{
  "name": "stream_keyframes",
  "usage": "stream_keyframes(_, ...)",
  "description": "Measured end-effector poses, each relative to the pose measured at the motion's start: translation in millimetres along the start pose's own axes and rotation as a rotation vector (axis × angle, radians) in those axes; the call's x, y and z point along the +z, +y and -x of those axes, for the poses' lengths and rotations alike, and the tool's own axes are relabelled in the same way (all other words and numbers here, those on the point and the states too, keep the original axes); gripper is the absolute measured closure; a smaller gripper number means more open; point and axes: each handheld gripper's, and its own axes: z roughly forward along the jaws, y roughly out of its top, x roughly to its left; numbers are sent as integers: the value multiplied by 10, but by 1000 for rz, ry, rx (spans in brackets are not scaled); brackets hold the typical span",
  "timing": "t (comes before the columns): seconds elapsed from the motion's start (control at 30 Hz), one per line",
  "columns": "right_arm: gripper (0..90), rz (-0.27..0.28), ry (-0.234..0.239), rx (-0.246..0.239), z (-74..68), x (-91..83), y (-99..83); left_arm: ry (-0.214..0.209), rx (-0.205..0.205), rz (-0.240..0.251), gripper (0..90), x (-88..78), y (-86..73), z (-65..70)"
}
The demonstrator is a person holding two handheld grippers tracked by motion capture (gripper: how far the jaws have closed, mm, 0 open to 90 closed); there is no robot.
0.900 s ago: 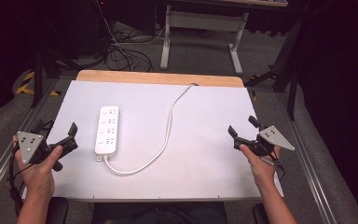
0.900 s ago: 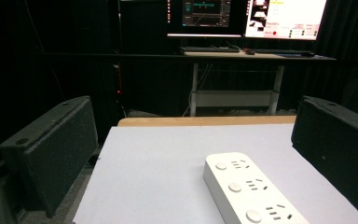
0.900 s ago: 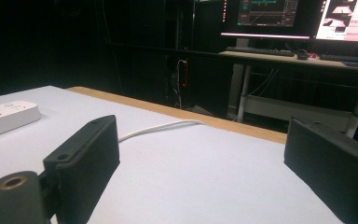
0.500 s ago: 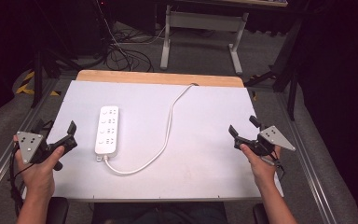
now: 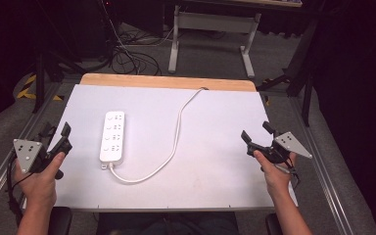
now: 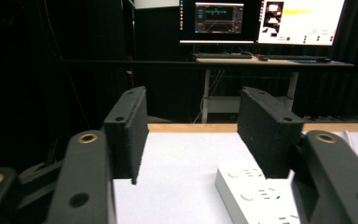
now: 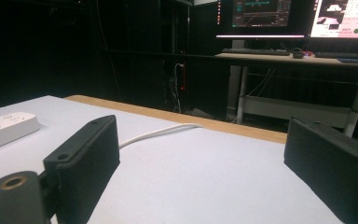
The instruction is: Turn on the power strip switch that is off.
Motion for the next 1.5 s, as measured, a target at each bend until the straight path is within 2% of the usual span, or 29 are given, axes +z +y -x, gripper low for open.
stream_keyframes(0.37,114,1,-2,-7,2,-4,1,6,15,-13,712,4,10,1)
stream_keyframes(0.43,119,0,0,-9,2,-6,1,-2,1,-24,740,-3,25,-1)
stream_keyframes(0.53,124,-1,1,-13,1,-6,0,-23,-20,-40,834,-14,52,-10)
stream_keyframes(0.63,124,0,2,-14,-1,-8,0,-34,-18,-50,897,-19,64,-22)
stream_keyframes(0.77,126,-2,0,-12,0,-15,1,-51,-33,-63,899,-22,75,-25)
stream_keyframes(0.9,127,-1,3,-12,-4,-15,-1,-56,-9,-71,899,-18,86,-26)
stream_keyframes(1.2,128,-8,2,-13,-5,-13,-4,-66,14,-108,899,51,77,-28)
stream_keyframes(1.37,128,-4,2,-14,-2,-12,-2,-71,-14,-135,899,183,71,-60)
stream_keyframes(1.5,127,0,-2,-8,6,-27,5,-82,-1,-146,899,253,79,-45)
